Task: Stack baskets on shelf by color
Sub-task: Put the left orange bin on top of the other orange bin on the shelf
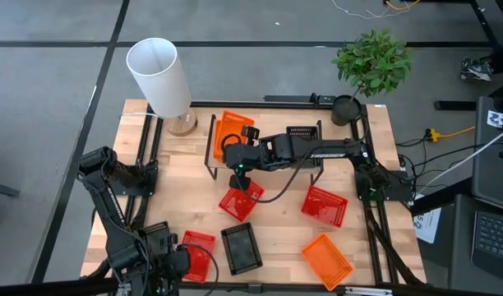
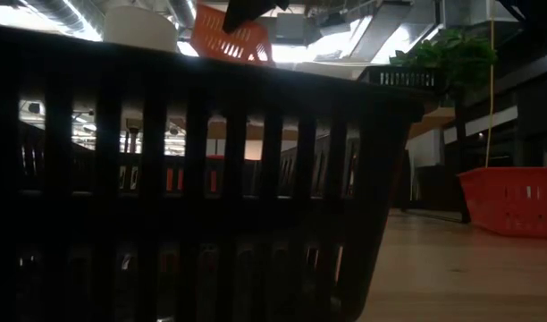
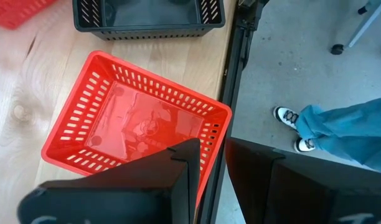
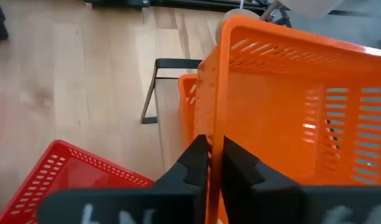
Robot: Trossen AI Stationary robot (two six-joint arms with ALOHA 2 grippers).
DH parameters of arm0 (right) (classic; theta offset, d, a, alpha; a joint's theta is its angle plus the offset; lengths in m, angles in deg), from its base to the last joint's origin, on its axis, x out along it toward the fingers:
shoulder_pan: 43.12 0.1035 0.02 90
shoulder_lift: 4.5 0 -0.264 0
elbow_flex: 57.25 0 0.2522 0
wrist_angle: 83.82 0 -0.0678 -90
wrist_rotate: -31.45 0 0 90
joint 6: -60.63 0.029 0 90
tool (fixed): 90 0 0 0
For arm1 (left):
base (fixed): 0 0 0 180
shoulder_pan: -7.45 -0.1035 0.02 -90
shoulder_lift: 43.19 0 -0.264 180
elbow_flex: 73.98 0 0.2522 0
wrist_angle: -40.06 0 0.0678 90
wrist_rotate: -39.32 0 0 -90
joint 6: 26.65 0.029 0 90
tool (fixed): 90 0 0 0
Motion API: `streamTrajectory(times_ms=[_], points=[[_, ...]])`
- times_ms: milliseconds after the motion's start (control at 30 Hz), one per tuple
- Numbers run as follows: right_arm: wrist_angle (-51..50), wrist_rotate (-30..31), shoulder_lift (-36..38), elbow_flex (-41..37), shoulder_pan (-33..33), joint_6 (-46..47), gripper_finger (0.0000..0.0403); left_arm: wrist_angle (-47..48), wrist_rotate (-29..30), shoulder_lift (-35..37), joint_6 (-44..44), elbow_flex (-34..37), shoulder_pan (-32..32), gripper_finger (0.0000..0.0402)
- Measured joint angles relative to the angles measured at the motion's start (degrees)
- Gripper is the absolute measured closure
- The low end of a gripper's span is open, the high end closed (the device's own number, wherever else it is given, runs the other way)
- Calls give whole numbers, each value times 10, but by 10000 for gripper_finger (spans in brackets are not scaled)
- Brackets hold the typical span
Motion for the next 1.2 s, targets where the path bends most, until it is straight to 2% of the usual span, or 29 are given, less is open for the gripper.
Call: streamTrajectory(times_ms=[267,567,733,967,1200], points=[[0,9,0,0,-8,3,345,-1,0,0,0,0,0,333],[2,5,0,0,-15,20,283,-1,-1,0,0,0,0,333],[40,2,0,3,-12,17,251,-1,-1,0,0,0,0,333],[50,0,-5,5,-2,-3,238,-1,-1,0,0,0,0,333],[123,101,-5,5,21,-100,242,-1,0,0,0,0,0,333]])
